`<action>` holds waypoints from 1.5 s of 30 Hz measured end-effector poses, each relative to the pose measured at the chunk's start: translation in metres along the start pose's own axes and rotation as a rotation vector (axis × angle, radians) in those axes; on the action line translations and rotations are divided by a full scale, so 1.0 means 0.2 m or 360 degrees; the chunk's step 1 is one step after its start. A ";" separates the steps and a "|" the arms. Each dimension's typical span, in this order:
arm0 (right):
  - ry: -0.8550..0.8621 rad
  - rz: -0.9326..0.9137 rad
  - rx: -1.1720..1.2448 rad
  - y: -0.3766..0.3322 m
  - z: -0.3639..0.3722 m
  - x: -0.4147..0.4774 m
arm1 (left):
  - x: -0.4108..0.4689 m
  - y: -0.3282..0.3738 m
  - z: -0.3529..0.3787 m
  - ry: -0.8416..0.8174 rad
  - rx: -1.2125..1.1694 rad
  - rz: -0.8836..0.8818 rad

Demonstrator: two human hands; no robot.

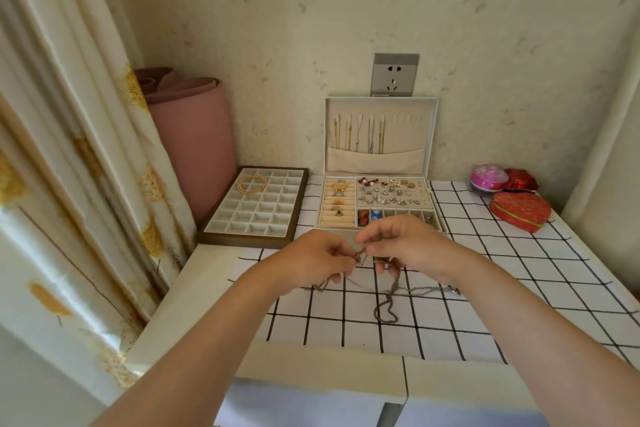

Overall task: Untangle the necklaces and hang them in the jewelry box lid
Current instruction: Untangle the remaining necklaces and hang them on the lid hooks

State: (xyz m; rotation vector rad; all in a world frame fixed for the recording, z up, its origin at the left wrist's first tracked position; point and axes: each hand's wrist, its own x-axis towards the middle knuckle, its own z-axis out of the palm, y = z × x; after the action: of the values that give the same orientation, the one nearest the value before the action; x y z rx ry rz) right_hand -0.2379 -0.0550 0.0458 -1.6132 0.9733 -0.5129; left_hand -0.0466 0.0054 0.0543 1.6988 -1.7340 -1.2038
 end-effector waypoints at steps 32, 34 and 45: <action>-0.0053 0.0101 -0.0009 -0.04 0.02 -0.05 | 0.02 0.03 -0.01 0.0283 -0.0269 0.0099; 0.0006 0.0080 -0.0025 -0.05 0.01 -0.05 | 0.02 0.03 -0.02 0.0294 -0.0315 0.0104; 0.0311 -0.0170 -0.0260 -0.03 0.05 -0.02 | 0.02 0.03 -0.04 0.0329 -0.0292 0.0142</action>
State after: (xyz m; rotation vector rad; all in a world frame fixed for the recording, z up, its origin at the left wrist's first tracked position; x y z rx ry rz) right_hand -0.2297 -0.0462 0.0497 -1.7929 1.1012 -0.6893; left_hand -0.0452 -0.0005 0.0626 1.5609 -1.5114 -1.0717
